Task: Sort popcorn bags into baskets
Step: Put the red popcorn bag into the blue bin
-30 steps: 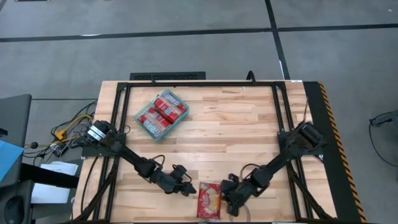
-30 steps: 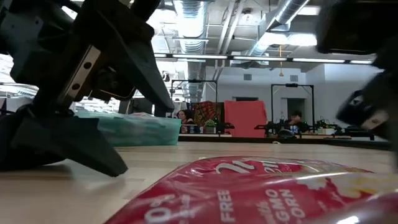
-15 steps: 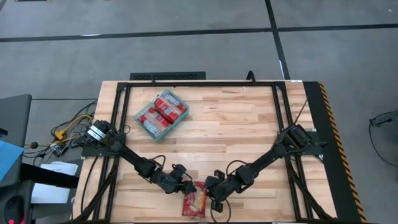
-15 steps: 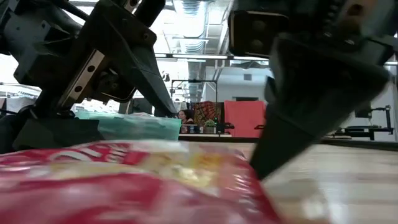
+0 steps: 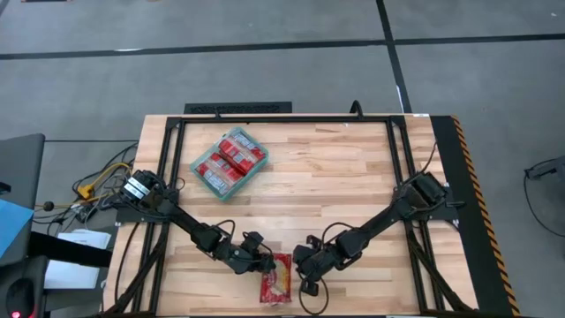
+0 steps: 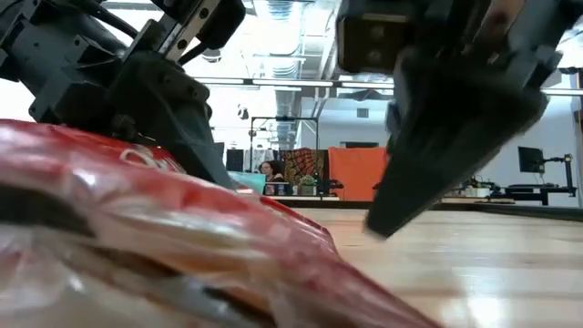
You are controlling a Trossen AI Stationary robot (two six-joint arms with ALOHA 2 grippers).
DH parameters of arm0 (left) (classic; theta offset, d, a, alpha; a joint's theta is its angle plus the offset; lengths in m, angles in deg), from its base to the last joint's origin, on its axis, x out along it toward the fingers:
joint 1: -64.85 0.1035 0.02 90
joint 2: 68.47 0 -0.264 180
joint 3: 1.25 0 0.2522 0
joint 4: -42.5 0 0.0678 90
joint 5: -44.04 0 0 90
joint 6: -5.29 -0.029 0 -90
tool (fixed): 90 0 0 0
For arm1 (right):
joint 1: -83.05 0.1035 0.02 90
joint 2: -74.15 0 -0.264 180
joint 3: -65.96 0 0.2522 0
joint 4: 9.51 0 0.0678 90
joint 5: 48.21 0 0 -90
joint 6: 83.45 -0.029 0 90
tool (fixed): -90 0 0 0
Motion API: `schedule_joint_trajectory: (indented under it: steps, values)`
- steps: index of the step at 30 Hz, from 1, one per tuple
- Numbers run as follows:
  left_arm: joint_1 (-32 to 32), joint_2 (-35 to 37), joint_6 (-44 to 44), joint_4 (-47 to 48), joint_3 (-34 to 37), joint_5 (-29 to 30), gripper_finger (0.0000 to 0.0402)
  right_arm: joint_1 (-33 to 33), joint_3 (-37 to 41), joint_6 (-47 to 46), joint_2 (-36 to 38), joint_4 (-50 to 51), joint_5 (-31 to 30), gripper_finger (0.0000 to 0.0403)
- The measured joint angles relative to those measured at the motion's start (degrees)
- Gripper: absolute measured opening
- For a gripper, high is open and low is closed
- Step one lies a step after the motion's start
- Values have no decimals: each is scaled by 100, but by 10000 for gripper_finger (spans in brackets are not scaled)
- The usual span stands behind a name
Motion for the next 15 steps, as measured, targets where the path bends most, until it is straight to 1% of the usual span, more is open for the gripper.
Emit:
schedule_joint_trajectory:
  steps: [1, 3, 5, 7, 10, 12, 15]
  values:
    - [6, 46, -5, 4, 5, 6, 17, -3, 0, 52, 122, 218, -2, 13]
    - [46, 158, -24, 60, 12, 12, 17, -3, 0, 129, 433, 628, -7, 18]
    - [122, 369, -276, 208, 42, 216, 17, -6, 0, 248, 822, 1157, -62, 26]
    - [222, 663, -436, 285, 41, 442, 11, -3, 0, 355, 1234, 1659, -273, 33]
    - [416, 1320, -699, 767, 19, 745, 10, 81, 0, 409, 1947, 2474, -789, 36]
    - [608, 1866, -960, 1407, 22, 971, 10, 174, 0, 467, 2443, 2964, -1198, 33]
    - [987, 2747, -1369, 2240, 20, 1547, 10, 378, 2, 476, 3089, 3571, -1870, 24]
